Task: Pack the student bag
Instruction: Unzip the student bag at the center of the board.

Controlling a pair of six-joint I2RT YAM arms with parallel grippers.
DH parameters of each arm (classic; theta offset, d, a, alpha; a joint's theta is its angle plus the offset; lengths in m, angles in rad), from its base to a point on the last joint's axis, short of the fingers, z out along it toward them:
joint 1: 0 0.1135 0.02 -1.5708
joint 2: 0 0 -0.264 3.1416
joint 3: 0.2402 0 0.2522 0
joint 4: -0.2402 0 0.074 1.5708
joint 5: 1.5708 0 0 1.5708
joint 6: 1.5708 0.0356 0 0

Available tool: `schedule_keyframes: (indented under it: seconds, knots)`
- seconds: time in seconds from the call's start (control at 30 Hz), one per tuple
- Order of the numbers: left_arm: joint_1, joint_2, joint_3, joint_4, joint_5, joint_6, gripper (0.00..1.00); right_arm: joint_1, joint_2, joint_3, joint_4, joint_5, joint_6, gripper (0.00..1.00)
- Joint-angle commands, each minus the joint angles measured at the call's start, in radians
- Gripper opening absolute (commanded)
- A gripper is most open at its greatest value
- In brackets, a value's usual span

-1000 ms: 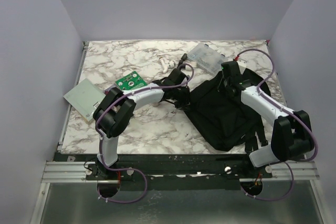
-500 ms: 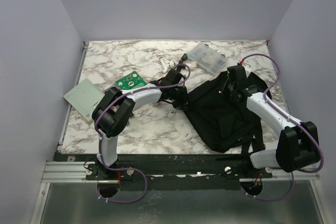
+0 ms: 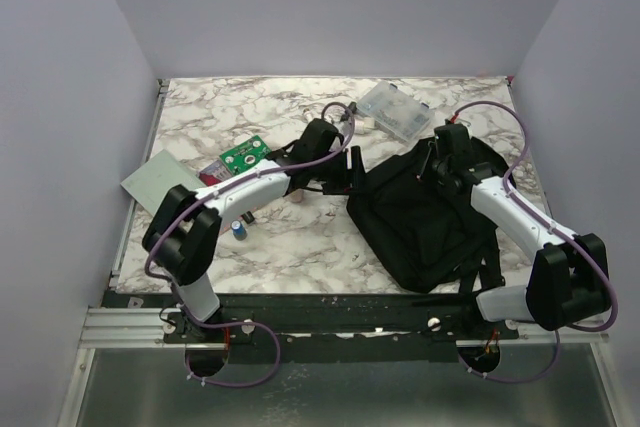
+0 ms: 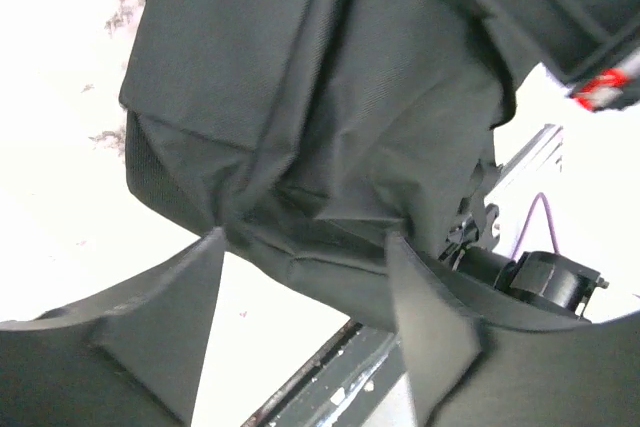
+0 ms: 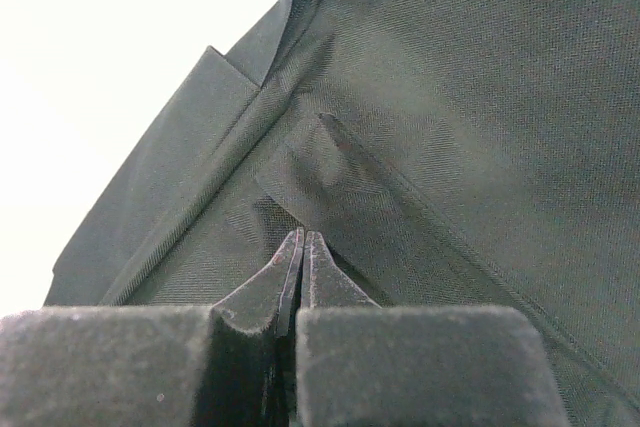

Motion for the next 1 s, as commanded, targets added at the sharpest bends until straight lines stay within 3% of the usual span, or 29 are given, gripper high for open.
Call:
schedule_keyframes:
  seconds: [0.0, 0.07, 0.2, 0.33, 0.6, 0.97]
  knots:
    - [-0.014, -0.129, -0.004, 0.012, -0.131, 0.093, 0.8, -0.003, -0.014, 0.013, 0.01, -0.071, -0.019, 0.01]
    - [-0.017, -0.12, 0.039, 0.005, -0.114, 0.124, 0.98, -0.003, -0.015, 0.01, 0.011, -0.085, -0.016, 0.0]
    - [-0.02, -0.005, 0.196, -0.012, 0.032, 0.132, 0.99, -0.003, -0.028, -0.002, 0.025, -0.102, -0.009, 0.01]
    - [-0.022, 0.146, 0.334, -0.033, 0.075, 0.127, 0.99, -0.003, -0.034, 0.001, 0.025, -0.109, -0.009, 0.01]
    - [-0.024, 0.375, 0.517, -0.059, 0.215, 0.105, 0.89, -0.004, -0.052, 0.013, 0.022, -0.129, -0.01, 0.01]
    - [-0.036, 0.461, 0.555, -0.051, 0.294, 0.119, 0.65, -0.004, -0.029, 0.018, 0.035, -0.179, 0.017, 0.01]
